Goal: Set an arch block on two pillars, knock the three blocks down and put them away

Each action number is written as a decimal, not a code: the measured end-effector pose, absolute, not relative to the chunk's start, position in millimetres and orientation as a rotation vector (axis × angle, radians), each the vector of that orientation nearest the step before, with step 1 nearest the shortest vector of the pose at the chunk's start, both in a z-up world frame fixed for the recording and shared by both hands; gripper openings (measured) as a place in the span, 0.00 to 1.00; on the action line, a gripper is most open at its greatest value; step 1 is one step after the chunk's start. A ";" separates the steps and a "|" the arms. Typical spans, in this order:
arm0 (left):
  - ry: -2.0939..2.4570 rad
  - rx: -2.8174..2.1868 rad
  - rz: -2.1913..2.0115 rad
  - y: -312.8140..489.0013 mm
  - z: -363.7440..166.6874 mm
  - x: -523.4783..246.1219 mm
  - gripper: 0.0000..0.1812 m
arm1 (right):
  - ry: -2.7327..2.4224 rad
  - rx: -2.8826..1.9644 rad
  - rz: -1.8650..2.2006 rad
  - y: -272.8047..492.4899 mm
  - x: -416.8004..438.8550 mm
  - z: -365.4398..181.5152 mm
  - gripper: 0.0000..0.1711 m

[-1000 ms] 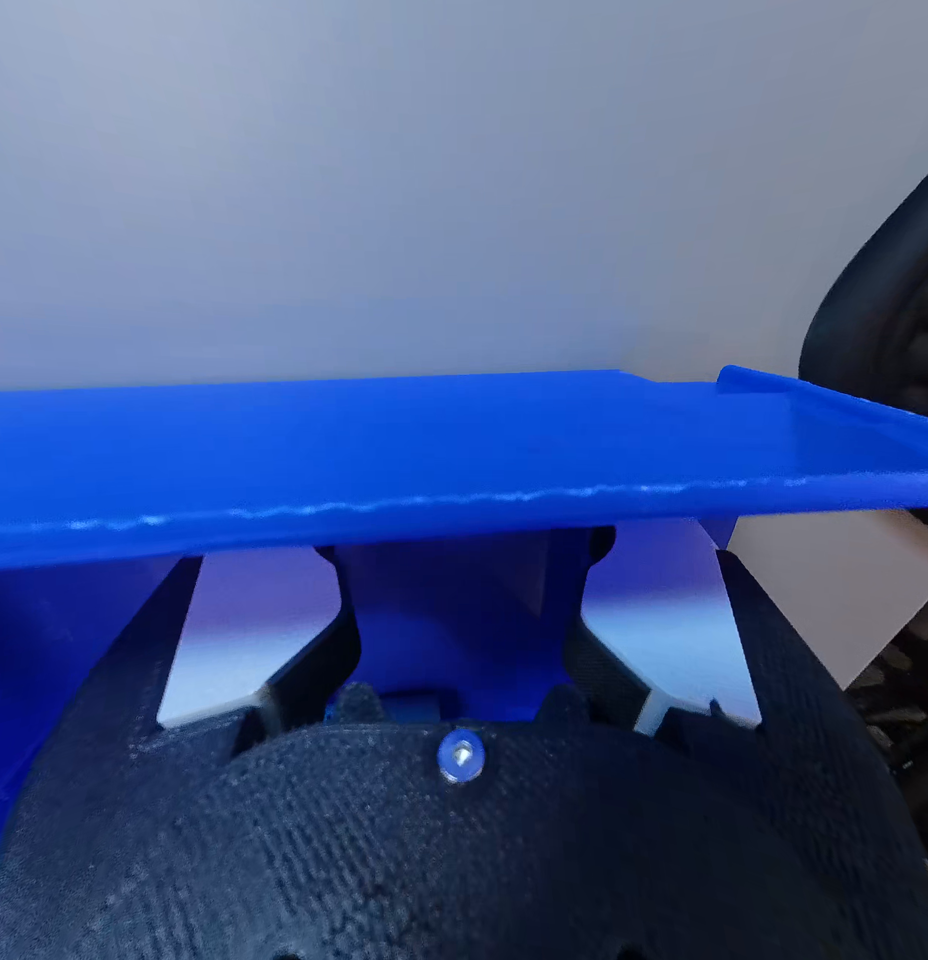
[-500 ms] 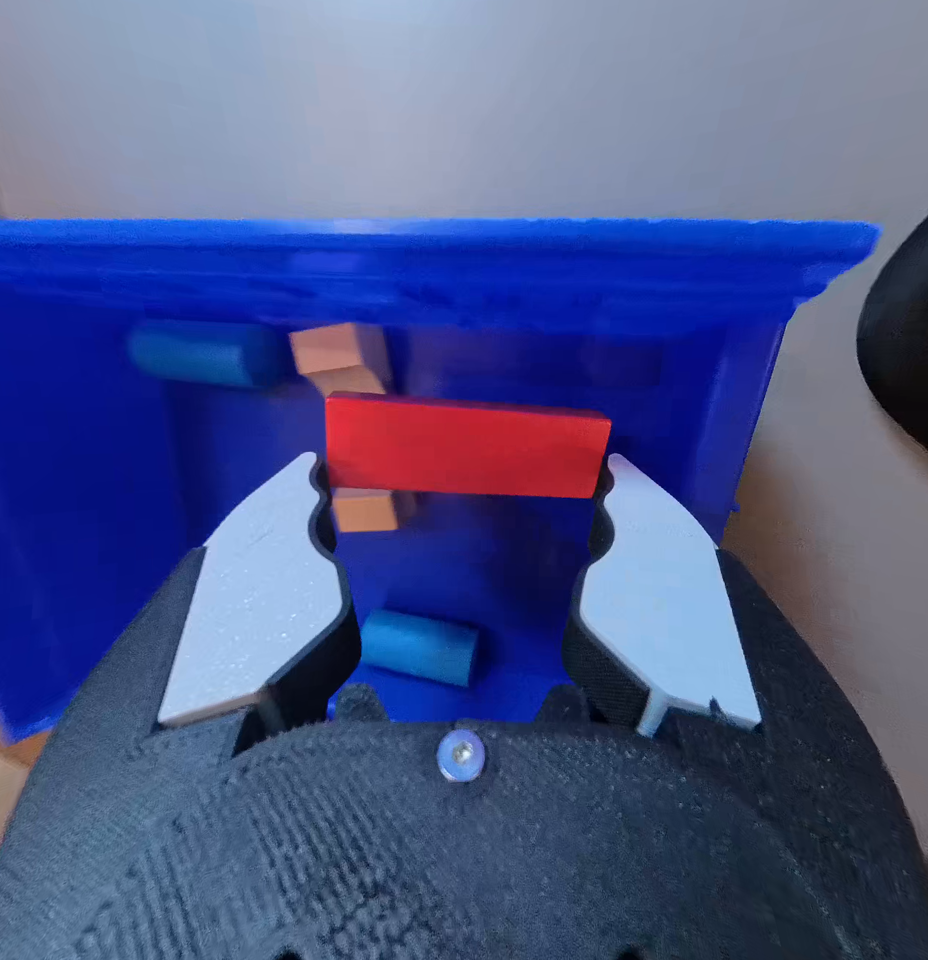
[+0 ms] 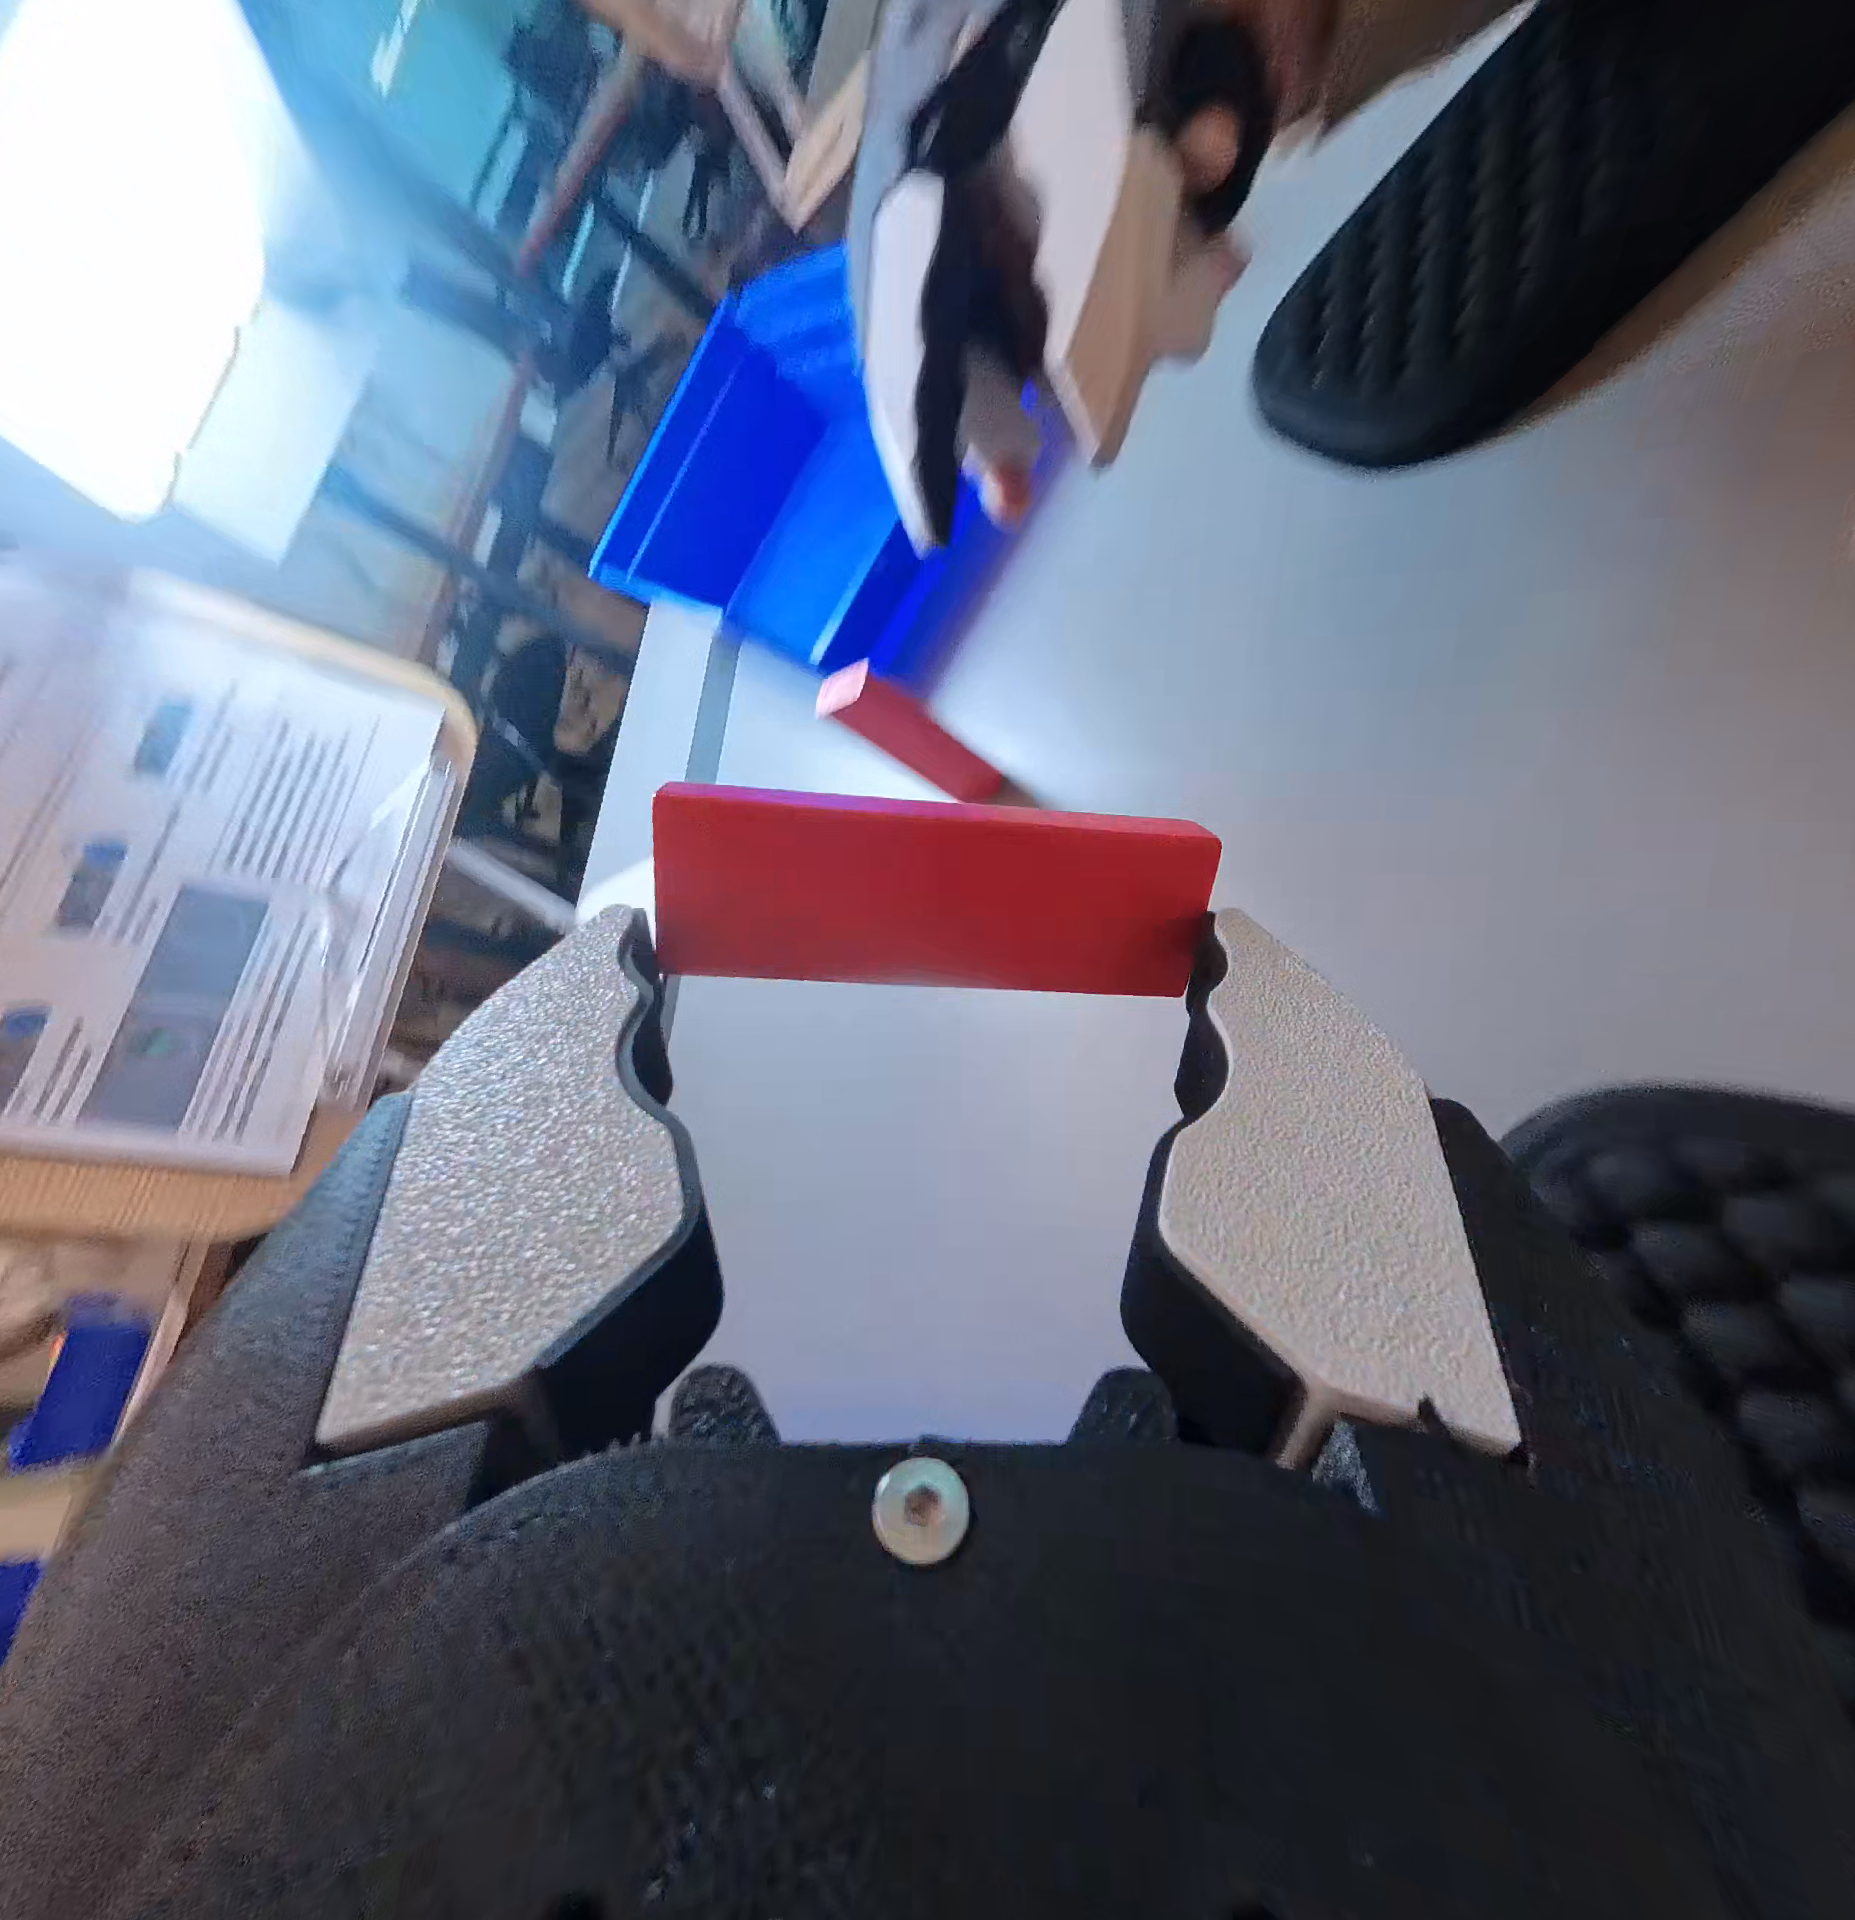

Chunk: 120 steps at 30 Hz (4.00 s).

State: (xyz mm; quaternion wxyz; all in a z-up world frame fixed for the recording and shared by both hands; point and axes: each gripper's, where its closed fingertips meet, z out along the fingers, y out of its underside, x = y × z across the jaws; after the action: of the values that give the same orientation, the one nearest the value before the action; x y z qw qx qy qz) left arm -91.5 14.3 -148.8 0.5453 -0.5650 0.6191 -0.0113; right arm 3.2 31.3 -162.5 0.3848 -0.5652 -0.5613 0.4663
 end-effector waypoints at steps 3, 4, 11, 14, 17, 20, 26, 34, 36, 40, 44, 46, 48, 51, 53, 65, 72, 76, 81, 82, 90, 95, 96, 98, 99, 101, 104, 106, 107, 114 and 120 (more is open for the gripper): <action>1.490 -1.198 -0.144 -2.4 -149.5 -48.0 0.54 | -1.474 -1.390 1.463 4.8 -18.3 -150.4 0.28; 1.496 -1.161 -0.178 -7.0 -150.2 -37.0 0.54 | -1.480 -1.378 1.544 -2.1 -23.3 -148.3 0.28; 1.540 -1.058 -0.295 -21.9 -168.5 -10.0 0.54 | -1.491 -1.337 1.816 -28.0 -29.1 -154.8 0.22; 1.520 -1.075 -0.332 -23.0 -174.1 -10.6 0.54 | -1.482 -1.347 1.828 -27.6 -30.5 -159.8 0.22; 1.425 -1.107 -0.462 -21.3 -169.2 -15.9 0.49 | -1.466 -1.329 1.752 -20.5 -33.2 -163.8 0.20; 1.276 -1.214 -0.667 -11.2 -165.1 -24.8 0.49 | -1.463 -1.297 1.537 -8.6 -36.6 -171.6 0.20; 1.128 -1.436 -0.926 3.3 -193.4 -13.9 0.40 | -1.380 -1.182 1.334 0.7 -41.7 -168.7 0.20; 1.147 -1.512 -0.769 14.8 -217.1 -12.7 0.19 | -1.432 -1.194 1.219 9.2 -39.9 -181.0 0.19; 1.165 -1.528 -0.747 16.1 -222.1 -13.8 0.19 | -1.500 -1.225 1.195 10.6 -37.2 -187.2 0.21; 1.186 -1.556 -0.739 17.0 -231.7 -10.5 0.19 | -1.715 -1.281 1.037 18.2 -27.0 -194.5 0.25; 1.185 -1.567 -0.799 17.0 -236.4 -4.3 0.18 | -2.036 -1.347 0.738 24.1 -12.6 -207.1 0.26; 1.177 -1.562 -0.820 16.5 -237.1 -3.4 0.18 | -2.145 -1.324 0.628 24.3 -12.0 -207.8 0.26; 1.175 -1.563 -0.846 14.8 -236.4 -4.3 0.18 | -2.227 -1.315 0.568 23.1 -13.6 -206.1 0.26; 1.171 -1.538 -0.869 12.9 -232.6 -5.4 0.18 | -2.336 -1.325 0.505 20.1 -14.9 -203.5 0.26; 1.163 -1.529 -0.880 12.6 -230.3 -5.7 0.18 | -2.398 -1.330 0.461 18.0 -14.9 -201.5 0.23; 0.962 -1.536 -0.738 44.0 -219.0 -21.3 0.42 | -2.501 -1.546 0.182 55.2 -33.2 -153.9 0.21; 0.871 -1.595 -0.620 55.8 -225.5 -34.2 0.41 | -2.416 -1.699 0.083 121.5 -53.8 -140.7 0.21; 0.891 -1.606 -0.607 52.3 -230.3 -34.5 0.38 | -2.430 -1.798 0.074 144.1 -51.7 -182.7 0.21; 0.964 -1.598 -0.576 47.2 -238.2 -29.2 0.36 | -2.459 -1.850 0.021 157.3 -44.8 -224.3 0.21; 0.976 -1.596 -0.569 46.5 -239.4 -28.3 0.36 | -2.461 -1.850 0.024 157.7 -44.0 -228.6 0.21; 1.005 -1.603 -0.562 44.5 -244.5 -25.6 0.36 | -2.433 -1.866 0.072 158.6 -43.8 -237.3 0.21; 1.019 -1.611 -0.555 44.1 -247.6 -25.0 0.35 | -2.437 -1.860 0.086 156.5 -44.2 -239.2 0.21; 1.022 -1.611 -0.553 44.0 -248.0 -24.9 0.35 | -2.437 -1.858 0.089 156.2 -44.3 -239.7 0.21; 1.025 -1.611 -0.554 43.6 -248.3 -24.6 0.35 | -2.434 -1.857 0.095 155.9 -45.0 -240.4 0.21; 1.024 -1.611 -0.552 43.8 -248.3 -24.7 0.35 | -2.434 -1.857 0.096 156.0 -45.1 -240.8 0.21; 1.021 -1.608 -0.548 44.2 -247.6 -25.2 0.35 | -2.435 -1.852 0.089 156.6 -45.1 -242.2 0.21; 1.020 -1.609 -0.545 44.5 -247.8 -25.4 0.35 | -2.440 -1.850 0.091 155.7 -44.6 -244.9 0.21; 1.024 -1.610 -0.544 44.4 -248.3 -25.1 0.35 | -2.445 -1.847 0.091 154.9 -43.9 -246.5 0.21; 1.024 -1.610 -0.543 44.3 -248.6 -25.1 0.35 | -2.446 -1.848 0.092 154.7 -43.6 -247.0 0.21; 1.024 -1.612 -0.543 44.3 -248.9 -24.9 0.34 | -2.440 -1.847 0.098 155.4 -42.3 -250.6 0.21; 1.030 -1.618 -0.541 44.3 -250.5 -24.5 0.34 | -2.438 -1.844 0.103 155.1 -42.5 -250.6 0.21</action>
State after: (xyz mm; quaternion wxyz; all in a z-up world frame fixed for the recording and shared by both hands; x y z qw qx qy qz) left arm -24.5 44.3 -250.5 0.5434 -0.6815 0.4340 -0.2279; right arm -42.5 155.1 -250.6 0.0413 -0.6024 -0.7964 0.0337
